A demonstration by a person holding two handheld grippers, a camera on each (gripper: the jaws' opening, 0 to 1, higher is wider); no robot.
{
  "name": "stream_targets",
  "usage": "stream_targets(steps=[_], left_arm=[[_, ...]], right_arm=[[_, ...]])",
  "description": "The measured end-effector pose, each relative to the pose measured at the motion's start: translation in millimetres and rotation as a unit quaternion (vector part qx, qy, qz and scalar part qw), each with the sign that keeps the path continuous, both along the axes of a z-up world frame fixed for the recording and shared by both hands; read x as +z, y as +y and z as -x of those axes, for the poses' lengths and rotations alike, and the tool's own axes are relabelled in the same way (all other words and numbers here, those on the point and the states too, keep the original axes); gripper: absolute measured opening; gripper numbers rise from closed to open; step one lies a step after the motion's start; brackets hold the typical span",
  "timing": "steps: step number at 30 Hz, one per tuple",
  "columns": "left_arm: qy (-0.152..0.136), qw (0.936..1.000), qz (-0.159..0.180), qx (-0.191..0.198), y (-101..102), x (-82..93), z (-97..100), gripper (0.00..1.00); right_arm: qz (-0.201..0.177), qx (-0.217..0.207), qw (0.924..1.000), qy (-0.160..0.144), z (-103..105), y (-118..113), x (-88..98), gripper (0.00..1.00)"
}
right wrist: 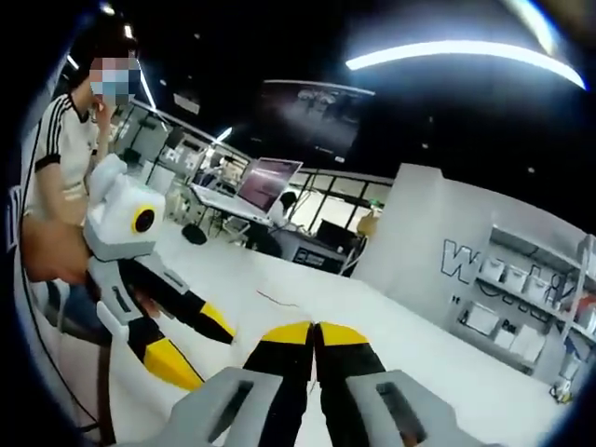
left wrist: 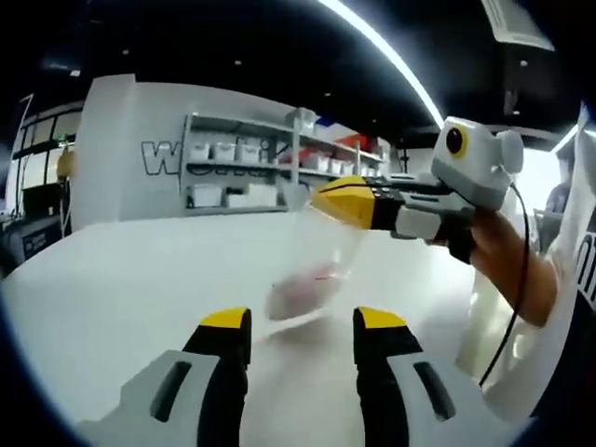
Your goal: Open the resealable bag by pulling the two sides of the seal apart until the entire bag opening is separated and visibly accessible.
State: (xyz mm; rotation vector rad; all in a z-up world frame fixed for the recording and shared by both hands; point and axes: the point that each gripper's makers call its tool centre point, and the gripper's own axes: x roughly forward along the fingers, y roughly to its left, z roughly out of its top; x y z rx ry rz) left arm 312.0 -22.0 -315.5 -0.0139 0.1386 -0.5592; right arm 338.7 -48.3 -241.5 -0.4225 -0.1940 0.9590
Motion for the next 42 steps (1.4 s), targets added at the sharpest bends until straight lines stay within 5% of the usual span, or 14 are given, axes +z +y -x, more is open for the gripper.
stream_targets(steps=[42], left_arm=[[0.021,0.9994,0.028,-0.004,0.6,-6.5,0.9,0.43]], right_arm=[[-0.015,0.023,0.9989,0.038,-47.3,-0.6,10.5,0.00]])
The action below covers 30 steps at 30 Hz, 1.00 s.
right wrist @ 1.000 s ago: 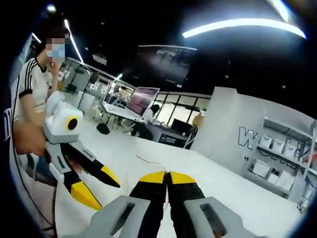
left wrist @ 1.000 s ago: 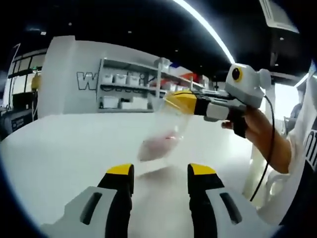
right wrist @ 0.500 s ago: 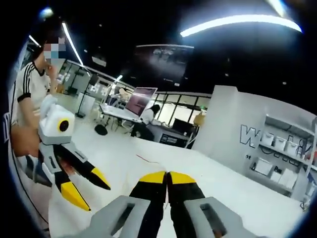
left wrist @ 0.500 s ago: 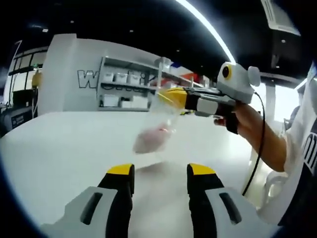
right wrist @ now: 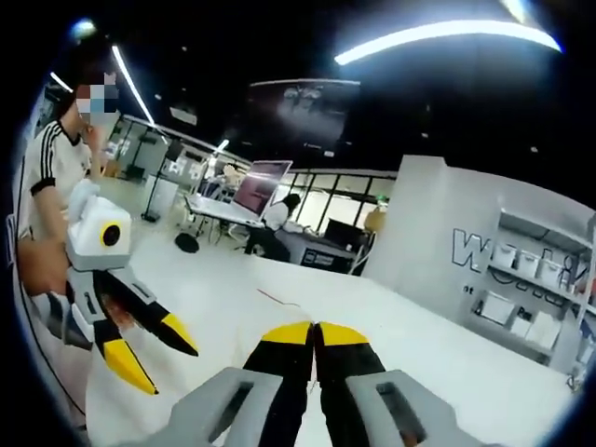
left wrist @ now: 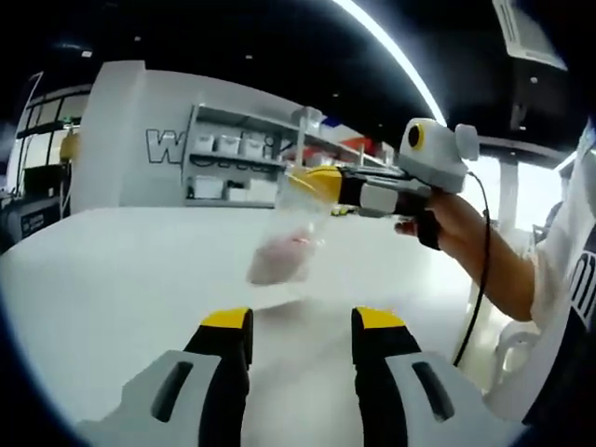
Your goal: Open the resealable bag by pulling the two sides of the seal apart until the entire bag opening is separated and visibly accessible.
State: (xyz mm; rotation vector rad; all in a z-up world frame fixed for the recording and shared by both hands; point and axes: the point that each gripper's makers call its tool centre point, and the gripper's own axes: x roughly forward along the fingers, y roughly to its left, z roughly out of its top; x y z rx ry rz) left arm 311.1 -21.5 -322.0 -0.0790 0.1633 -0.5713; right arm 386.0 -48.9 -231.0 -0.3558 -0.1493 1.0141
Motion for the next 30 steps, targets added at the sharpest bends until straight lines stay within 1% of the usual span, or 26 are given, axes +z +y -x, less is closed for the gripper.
stream_targets(steps=[9,17,19,20,21,22,25,28,30], left_arm=[[0.001,1.0000,0.001,0.000,0.6,0.5,-0.5,0.43],[0.007,1.0000,-0.001,0.005,3.2,-0.5,-2.2,0.43],[0.009,0.9999,-0.008,0.005,3.9,0.2,-3.5,0.44],[0.012,0.9997,-0.019,0.009,5.7,-0.4,-4.4,0.45],[0.010,0.9994,-0.032,0.013,8.0,-0.3,-5.9,0.45],[0.007,0.9991,-0.039,0.016,9.6,0.2,-7.3,0.45],[0.009,0.9983,-0.051,0.025,15.7,0.7,-11.2,0.45],[0.014,0.9972,-0.063,0.038,23.7,2.0,-16.0,0.50],[0.014,0.9960,-0.072,0.050,29.5,3.7,-19.2,0.55]], right_arm=[[0.003,-0.008,0.9999,-0.010,-21.6,-0.7,10.1,0.00],[0.005,-0.007,1.0000,-0.003,-32.8,2.5,7.4,0.00],[0.006,-0.007,1.0000,-0.001,-34.9,3.4,6.5,0.00],[0.008,-0.007,0.9999,-0.001,-35.8,3.7,6.0,0.00],[0.009,-0.008,0.9999,-0.001,-36.6,3.8,6.0,0.00],[0.009,-0.008,0.9999,-0.002,-37.5,3.9,6.3,0.00],[0.010,-0.009,0.9999,-0.003,-41.6,4.0,7.3,0.00],[0.010,-0.010,0.9999,-0.004,-47.1,4.3,8.5,0.00],[0.011,-0.012,0.9999,-0.004,-50.6,4.6,9.0,0.00]])
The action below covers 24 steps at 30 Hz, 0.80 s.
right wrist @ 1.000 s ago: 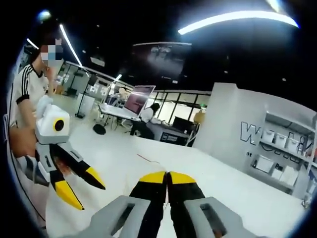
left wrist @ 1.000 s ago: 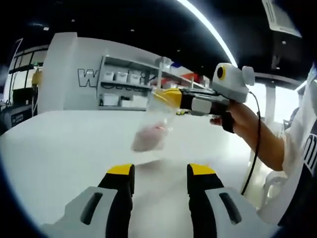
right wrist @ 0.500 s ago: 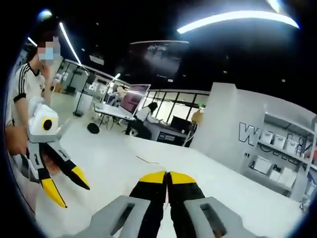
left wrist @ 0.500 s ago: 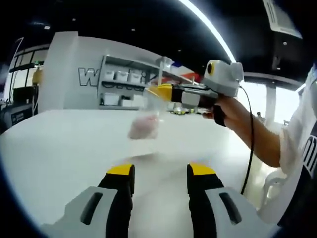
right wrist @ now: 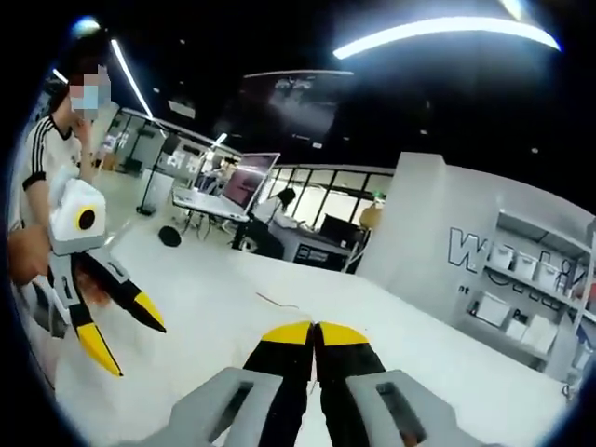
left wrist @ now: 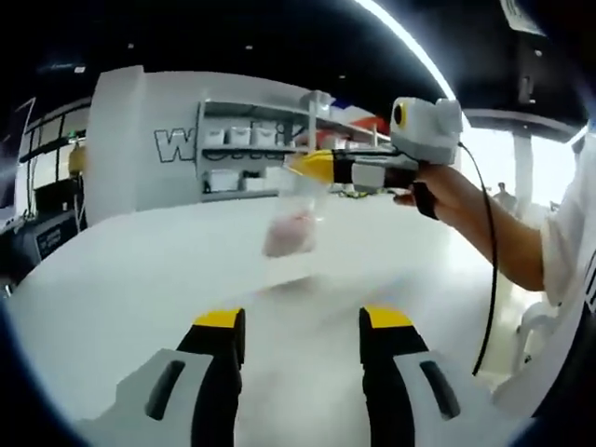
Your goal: Open the resealable bag by pulling the two sides of the seal apart until the entire bag opening is separated and visibly accessible.
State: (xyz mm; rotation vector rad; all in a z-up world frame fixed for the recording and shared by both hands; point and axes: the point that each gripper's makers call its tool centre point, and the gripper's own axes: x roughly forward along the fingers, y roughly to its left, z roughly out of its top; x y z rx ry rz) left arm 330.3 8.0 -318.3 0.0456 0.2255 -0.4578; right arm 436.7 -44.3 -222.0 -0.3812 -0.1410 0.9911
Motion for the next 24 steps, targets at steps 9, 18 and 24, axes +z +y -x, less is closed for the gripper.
stream_targets(steps=[9,18,24], left_arm=[[0.003,0.9997,-0.007,0.024,12.2,1.1,-4.9,0.65],[0.008,0.9994,-0.005,0.033,16.3,-1.8,-4.0,0.72],[0.004,0.9982,-0.008,0.059,27.0,-1.0,-5.8,0.88]], right_arm=[[0.004,-0.003,1.0000,0.000,-11.1,1.3,0.4,0.00],[0.007,-0.013,0.9999,0.008,-29.0,1.3,-4.9,0.00],[-0.001,-0.020,0.9995,0.022,-45.8,-1.3,-7.4,0.00]])
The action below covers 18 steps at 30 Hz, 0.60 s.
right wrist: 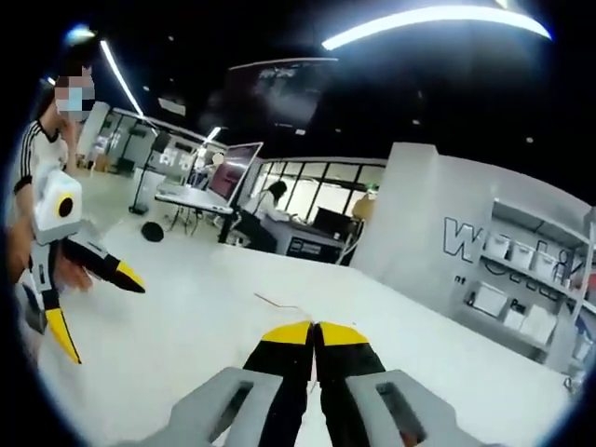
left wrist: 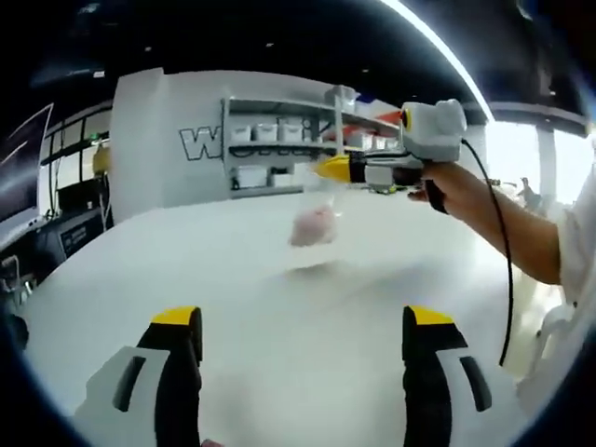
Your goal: Open the resealable bag by pulling the two sides of the seal apart until the entire bag opening is separated and visibly accessible.
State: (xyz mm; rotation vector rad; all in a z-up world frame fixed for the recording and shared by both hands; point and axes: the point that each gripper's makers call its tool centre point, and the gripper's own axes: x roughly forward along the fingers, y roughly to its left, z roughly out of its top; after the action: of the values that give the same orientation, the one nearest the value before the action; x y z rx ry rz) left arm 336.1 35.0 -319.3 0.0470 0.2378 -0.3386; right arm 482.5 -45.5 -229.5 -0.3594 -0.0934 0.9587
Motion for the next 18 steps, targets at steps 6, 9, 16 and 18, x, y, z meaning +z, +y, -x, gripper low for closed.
stream_targets(steps=[6,9,16,18], left_arm=[[-0.003,1.0000,0.002,0.005,2.7,0.3,-0.2,0.91],[-0.008,0.9999,0.002,0.010,5.2,2.1,-1.6,0.96],[-0.017,0.9996,0.010,0.018,10.1,4.9,-3.3,1.00],[-0.017,0.9996,0.011,0.018,10.7,4.5,-3.5,1.00]], right_arm=[[-0.001,-0.006,1.0000,0.005,-11.3,-1.6,-1.4,0.00],[-0.004,-0.008,0.9999,0.008,-17.6,-2.3,-1.5,0.00],[-0.005,-0.011,0.9998,0.016,-28.3,-0.6,-4.9,0.00],[-0.004,-0.013,0.9997,0.019,-32.9,-0.4,-5.8,0.00]])
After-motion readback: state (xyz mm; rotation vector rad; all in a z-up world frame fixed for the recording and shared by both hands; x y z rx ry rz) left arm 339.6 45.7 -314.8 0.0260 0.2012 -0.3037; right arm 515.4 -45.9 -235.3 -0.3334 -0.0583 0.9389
